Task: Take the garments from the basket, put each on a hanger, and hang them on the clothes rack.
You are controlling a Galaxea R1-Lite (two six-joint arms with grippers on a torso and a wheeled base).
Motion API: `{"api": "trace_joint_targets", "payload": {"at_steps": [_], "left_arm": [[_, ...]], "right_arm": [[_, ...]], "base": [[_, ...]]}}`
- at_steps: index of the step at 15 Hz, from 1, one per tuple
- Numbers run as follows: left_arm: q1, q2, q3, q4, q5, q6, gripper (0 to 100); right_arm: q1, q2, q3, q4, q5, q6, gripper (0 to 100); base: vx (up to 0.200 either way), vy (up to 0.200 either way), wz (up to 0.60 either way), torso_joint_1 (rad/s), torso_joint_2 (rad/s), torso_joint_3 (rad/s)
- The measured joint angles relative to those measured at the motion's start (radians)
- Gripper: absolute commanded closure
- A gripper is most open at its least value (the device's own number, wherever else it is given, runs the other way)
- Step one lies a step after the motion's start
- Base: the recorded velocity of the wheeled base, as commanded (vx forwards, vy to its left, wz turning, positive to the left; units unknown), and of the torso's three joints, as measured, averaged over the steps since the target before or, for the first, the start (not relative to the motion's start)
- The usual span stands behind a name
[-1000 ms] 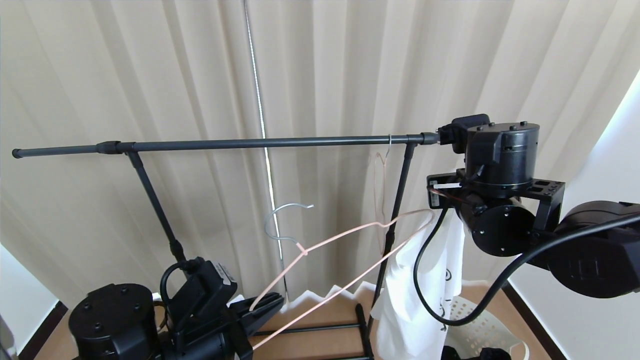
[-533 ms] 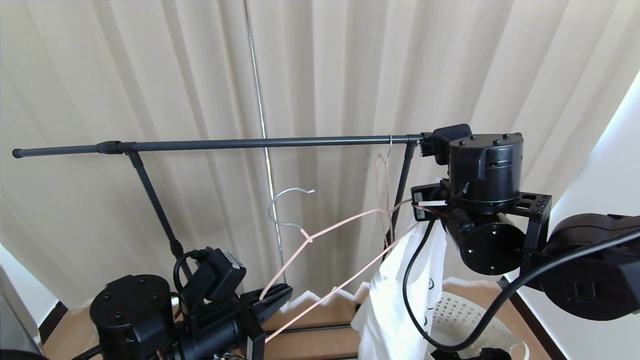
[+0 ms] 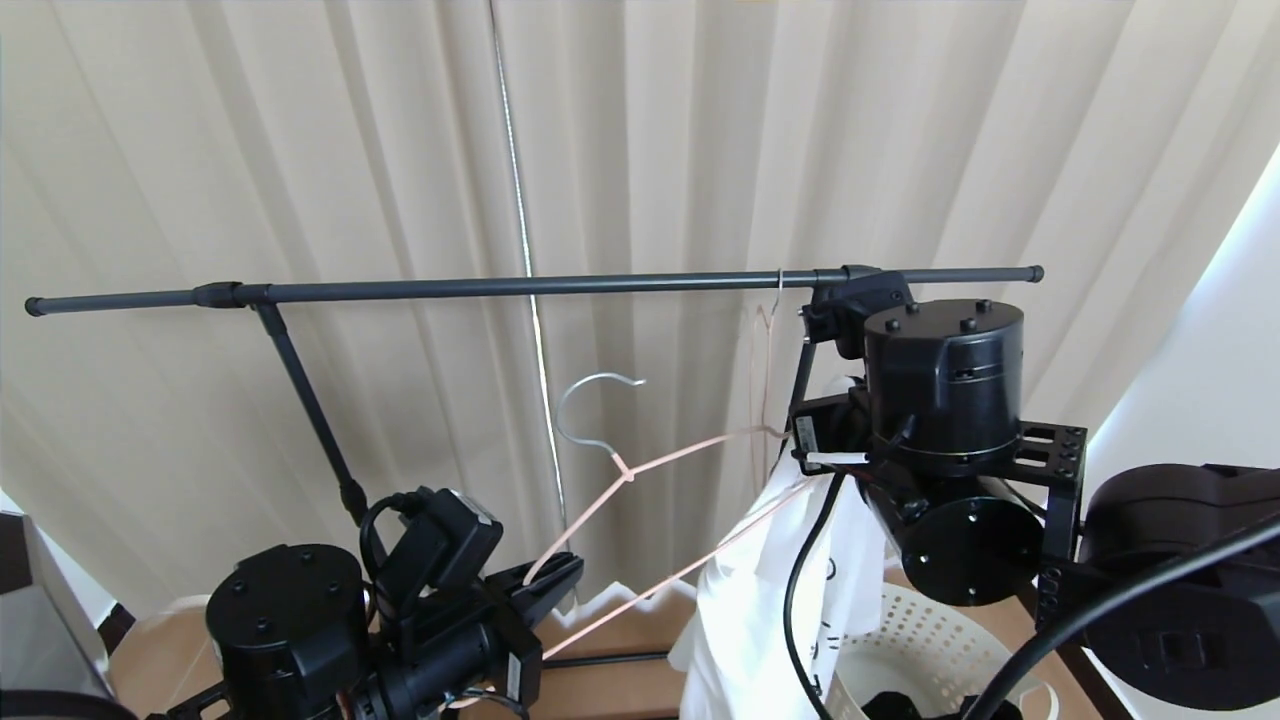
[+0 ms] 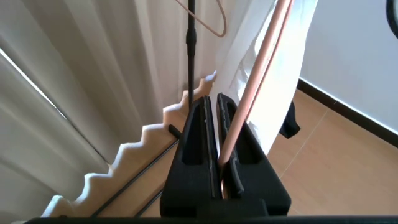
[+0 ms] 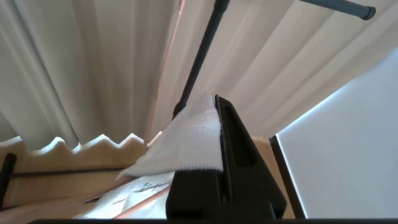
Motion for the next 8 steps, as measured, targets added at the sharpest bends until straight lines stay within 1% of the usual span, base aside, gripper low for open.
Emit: {"api": "trace_joint_targets", "payload": {"at_steps": [3, 6, 8], "left_arm": [[-0.005, 0.006, -0.003, -0.002, 0.0, 0.001, 100], [-0.013, 0.008, -0.003, -0.002, 0.001, 0.002, 100], [-0.017, 0.008, -0.001, -0.002, 0.001, 0.003, 100]], "right_arm": [[0.06, 0.0, 0.013, -0.049, 0.003, -0.001, 100], [0.108, 0.002, 0.015, -0.06, 0.005, 0.003, 100], [0.149, 0.007, 0.015, -0.062, 0.013, 0.031, 100]], "base": [[0.0, 0.0, 0.0, 0.0, 0.0, 0.0], [0.0, 0.0, 0.0, 0.0, 0.0, 0.0], [0.0, 0.0, 0.0, 0.0, 0.0, 0.0]]}}
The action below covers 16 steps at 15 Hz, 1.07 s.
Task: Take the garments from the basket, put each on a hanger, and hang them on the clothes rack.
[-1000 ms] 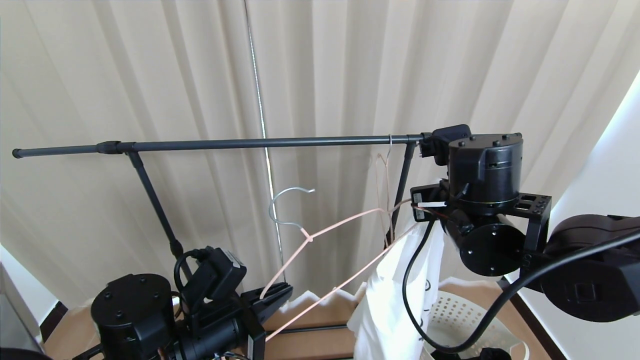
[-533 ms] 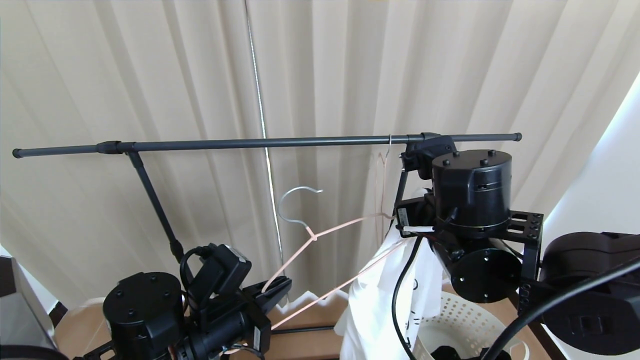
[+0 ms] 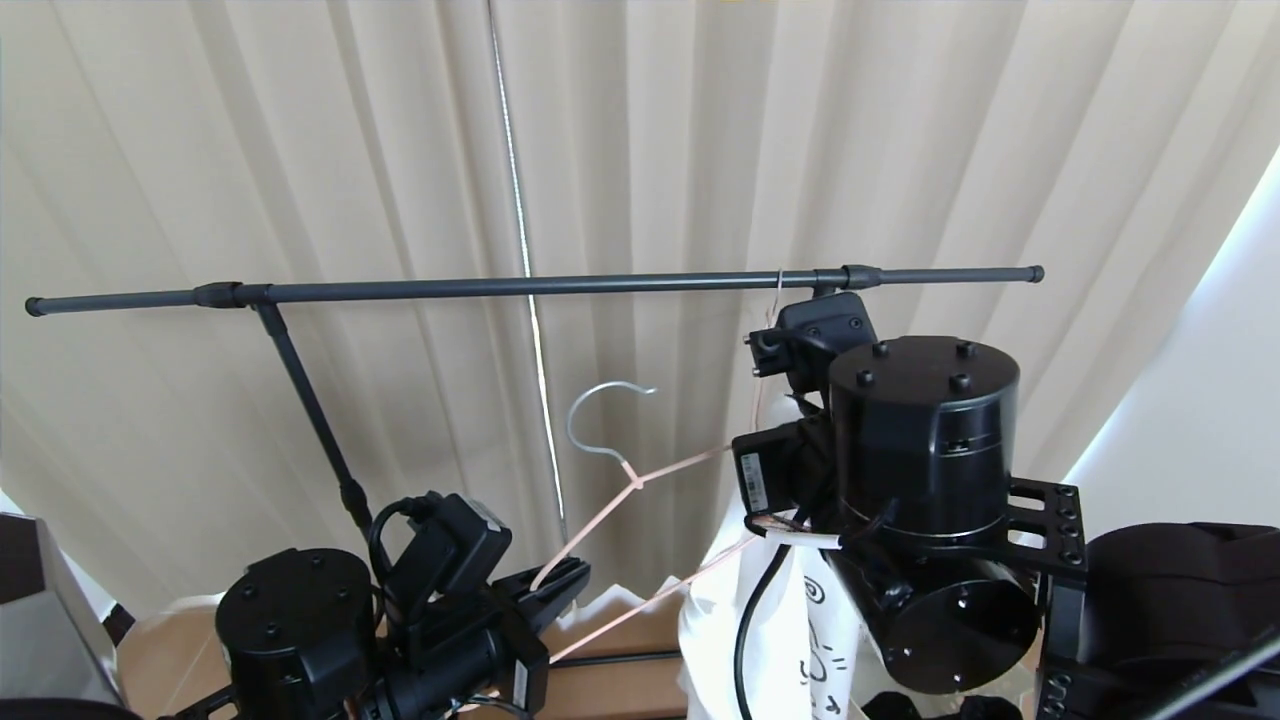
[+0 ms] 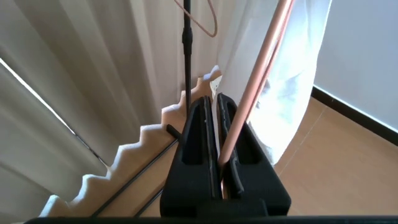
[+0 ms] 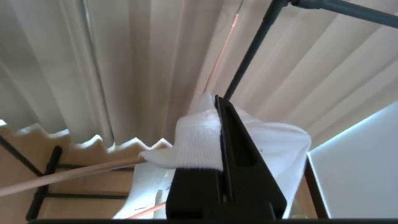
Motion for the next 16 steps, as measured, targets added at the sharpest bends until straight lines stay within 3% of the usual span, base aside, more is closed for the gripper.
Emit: {"api": "trace_joint_targets", "payload": {"at_steps": [3, 7, 14, 15, 16], "left_arm": [[-0.008, -0.001, 0.006, -0.001, 0.001, 0.0, 100], [-0.013, -0.004, 0.009, -0.003, 0.001, 0.0, 100], [-0.014, -0.004, 0.01, -0.003, 0.004, 0.0, 100], [-0.014, -0.005, 0.012, -0.014, 0.004, 0.0, 100], [-0.014, -0.006, 0.017, -0.042, 0.004, 0.0, 100]], "right_arm": [[0.044, 0.018, 0.001, -0.071, 0.028, 0.046, 100], [0.1, 0.013, 0.045, -0.283, 0.158, 0.039, 100], [0.126, -0.006, 0.067, -0.312, 0.185, 0.037, 100], [0.124, -0.008, 0.07, -0.312, 0.184, 0.036, 0], [0.119, -0.01, 0.071, -0.312, 0.184, 0.034, 0]], "base": [[0.0, 0.0, 0.0, 0.0, 0.0, 0.0], [0.0, 0.0, 0.0, 0.0, 0.0, 0.0], [0.0, 0.0, 0.0, 0.0, 0.0, 0.0], [0.0, 0.0, 0.0, 0.0, 0.0, 0.0], [0.0, 0.0, 0.0, 0.0, 0.0, 0.0]]}}
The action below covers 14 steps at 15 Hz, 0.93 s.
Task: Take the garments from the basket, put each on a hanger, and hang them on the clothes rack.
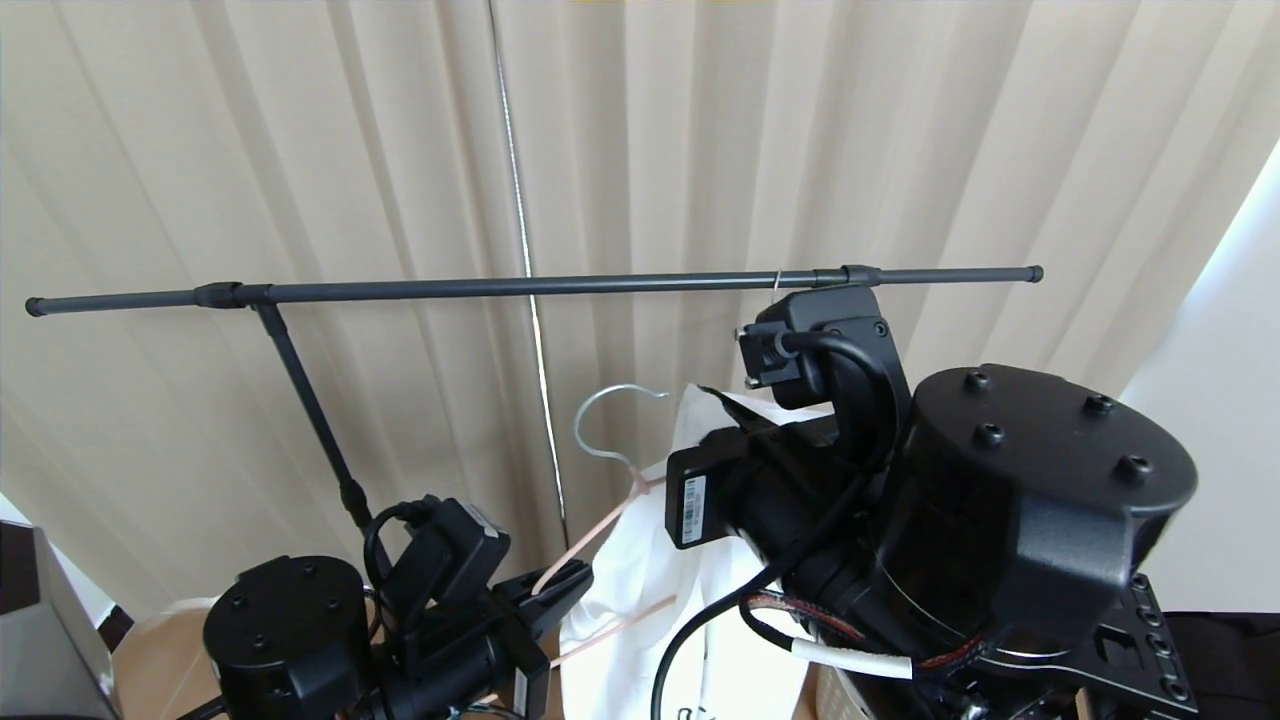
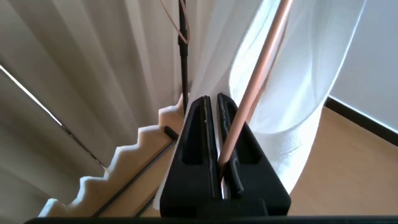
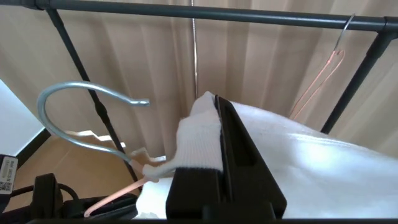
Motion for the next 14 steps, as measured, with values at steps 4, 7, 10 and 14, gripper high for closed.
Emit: {"api": "trace_joint_targets", "payload": {"at_steps": [4, 7, 10, 14], "left_arm": [[0.0, 0.0, 0.021, -0.025, -0.001, 0.001, 100], [-0.005, 0.0, 0.028, -0.025, -0.001, 0.005, 100], [-0.009, 0.0, 0.031, -0.024, -0.001, 0.005, 100], [-0.012, 0.0, 0.032, -0.024, 0.0, 0.004, 100]], "right_arm": [[-0.059, -0.022, 0.001, 0.0, 0.001, -0.023, 0], [-0.076, -0.037, -0.004, 0.0, 0.002, -0.026, 0], [-0.079, -0.028, -0.001, 0.0, 0.0, -0.026, 0], [-0.078, 0.004, 0.002, 0.0, -0.004, -0.026, 0]], "base": [[0.0, 0.0, 0.0, 0.0, 0.0, 0.0], [0.0, 0.0, 0.0, 0.0, 0.0, 0.0], [0.0, 0.0, 0.0, 0.0, 0.0, 0.0], [0.0, 0.0, 0.0, 0.0, 0.0, 0.0]]}}
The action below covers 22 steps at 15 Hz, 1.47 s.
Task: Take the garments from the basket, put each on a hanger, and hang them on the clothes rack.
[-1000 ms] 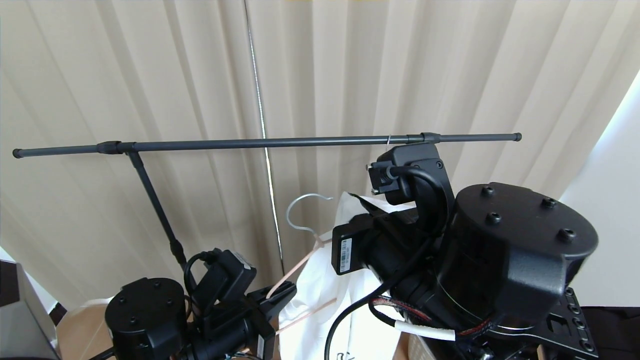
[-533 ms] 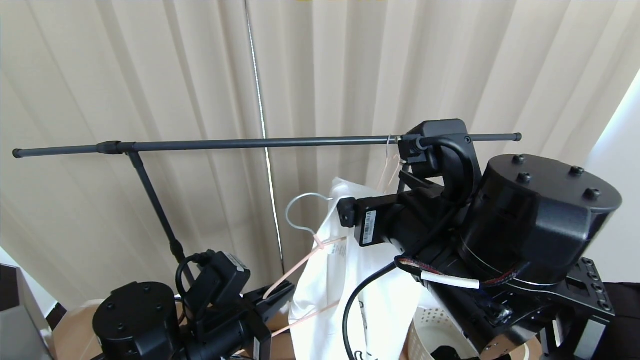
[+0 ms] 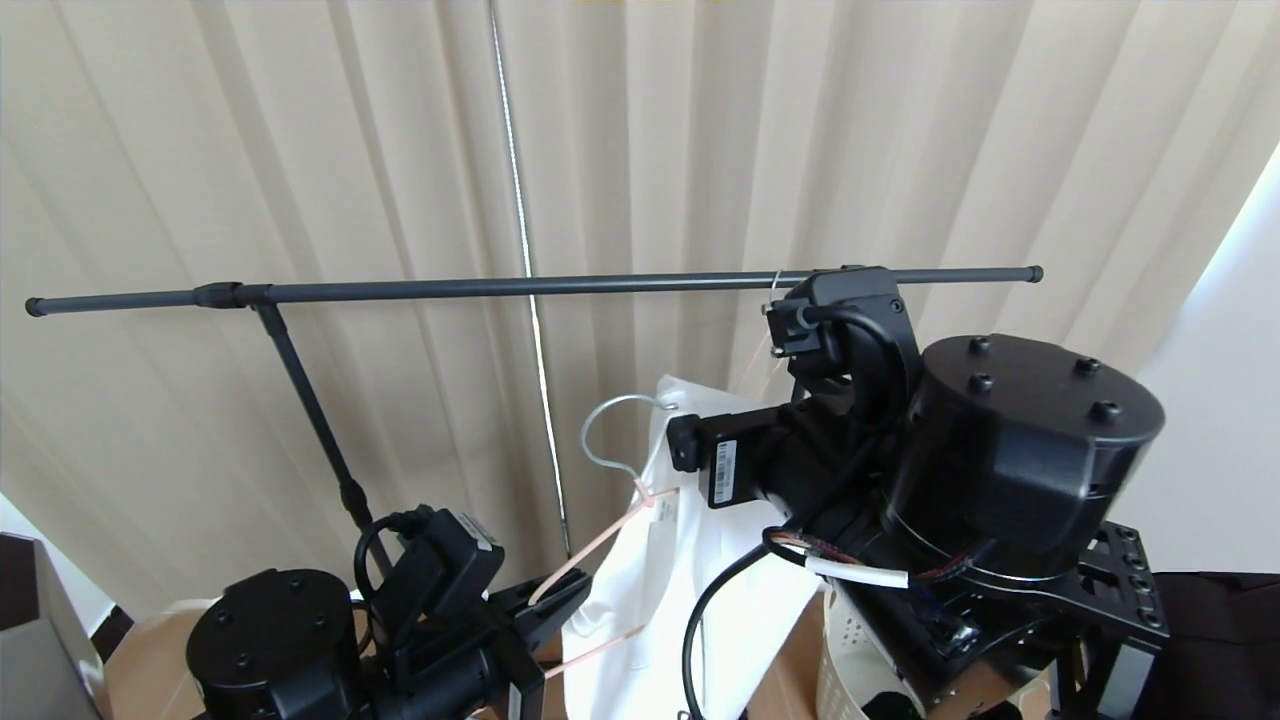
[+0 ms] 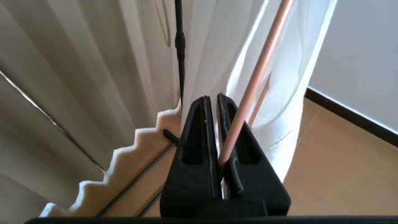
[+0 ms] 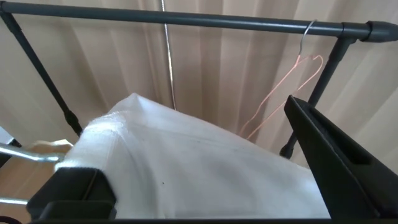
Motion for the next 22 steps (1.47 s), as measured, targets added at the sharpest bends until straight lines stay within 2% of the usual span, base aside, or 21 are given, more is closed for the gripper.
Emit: {"api": "trace_joint_targets", "payload": {"at_steps": [7, 16, 22], "left_arm": [[0.005, 0.003, -0.016, 0.0, 0.019, -0.008, 100], [0.052, 0.051, -0.066, -0.001, 0.08, -0.02, 100], [0.069, 0.059, -0.09, 0.0, 0.091, -0.037, 100]], "right_arm": [[0.005, 0.056, 0.016, 0.0, -0.003, 0.0, 0], [0.006, 0.049, 0.022, -0.001, -0.003, -0.008, 0], [0.01, 0.041, 0.038, -0.002, -0.003, -0.016, 0]], "base": [[0.0, 0.0, 0.0, 0.0, 0.0, 0.0], [0.0, 0.0, 0.0, 0.0, 0.0, 0.0], [0.0, 0.0, 0.0, 0.0, 0.0, 0.0]]}}
